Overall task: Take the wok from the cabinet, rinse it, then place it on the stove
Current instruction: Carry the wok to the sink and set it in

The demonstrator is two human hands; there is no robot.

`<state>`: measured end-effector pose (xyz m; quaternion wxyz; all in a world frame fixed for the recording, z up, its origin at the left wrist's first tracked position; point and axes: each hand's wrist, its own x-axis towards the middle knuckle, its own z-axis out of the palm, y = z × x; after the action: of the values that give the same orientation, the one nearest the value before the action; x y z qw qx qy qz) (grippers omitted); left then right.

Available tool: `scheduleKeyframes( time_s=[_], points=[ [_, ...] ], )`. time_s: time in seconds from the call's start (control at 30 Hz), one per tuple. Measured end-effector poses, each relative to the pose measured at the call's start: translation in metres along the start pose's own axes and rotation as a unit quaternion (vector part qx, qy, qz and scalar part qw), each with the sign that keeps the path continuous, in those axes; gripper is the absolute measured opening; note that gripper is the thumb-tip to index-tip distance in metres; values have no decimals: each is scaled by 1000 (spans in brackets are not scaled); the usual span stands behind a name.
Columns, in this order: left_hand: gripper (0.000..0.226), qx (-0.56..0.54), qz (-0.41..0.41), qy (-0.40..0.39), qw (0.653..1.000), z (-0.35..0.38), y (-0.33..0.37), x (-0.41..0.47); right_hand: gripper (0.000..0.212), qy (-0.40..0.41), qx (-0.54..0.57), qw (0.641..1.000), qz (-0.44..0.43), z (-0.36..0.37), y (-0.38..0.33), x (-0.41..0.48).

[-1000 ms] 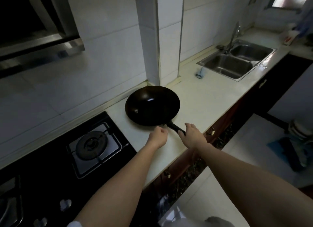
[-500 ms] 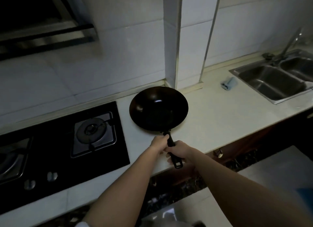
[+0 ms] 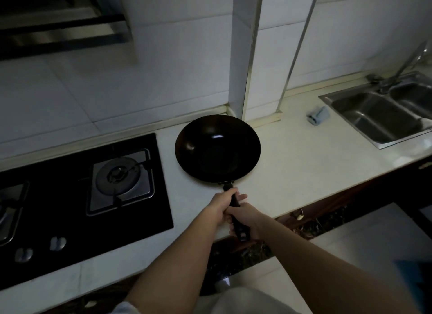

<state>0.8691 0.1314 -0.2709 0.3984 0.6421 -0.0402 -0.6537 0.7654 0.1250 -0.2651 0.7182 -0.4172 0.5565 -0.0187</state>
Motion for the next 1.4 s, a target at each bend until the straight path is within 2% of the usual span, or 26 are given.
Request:
scheduleKeyframes(
  time_s=[0.07,0.23,0.33,0.43,0.57,0.73,1.1,1.23,1.4],
  points=[
    [26,-10,0,-15,1000,-1,-1,7,14,13,-11,1000,5,0,-1,1],
    [24,-47,-20,-52,997,-2,-5,19,15,48,-50,998,8,6,0,-2],
    [31,-88,-43,-92,991,-2,-7,26,17,91,-76,992,-31,10,2,0],
    [45,-86,-38,-85,992,0,-6,33,12,123,-93,986,-60,13,2,1],
    [42,-90,-28,-70,993,3,-14,35,12,123,-107,984,-76,10,4,-8],
    [41,-71,-21,-52,996,5,-38,25,12,107,-74,987,-93,11,30,-19],
    [35,-23,67,-16,997,45,-54,-11,3,79,36,986,-144,-16,61,-47],
    [37,3,78,-15,997,85,-64,-21,20,87,50,985,-141,-50,76,-59],
    [34,29,68,-19,997,134,-77,-26,24,111,58,981,-150,-94,94,-71]
  ],
)
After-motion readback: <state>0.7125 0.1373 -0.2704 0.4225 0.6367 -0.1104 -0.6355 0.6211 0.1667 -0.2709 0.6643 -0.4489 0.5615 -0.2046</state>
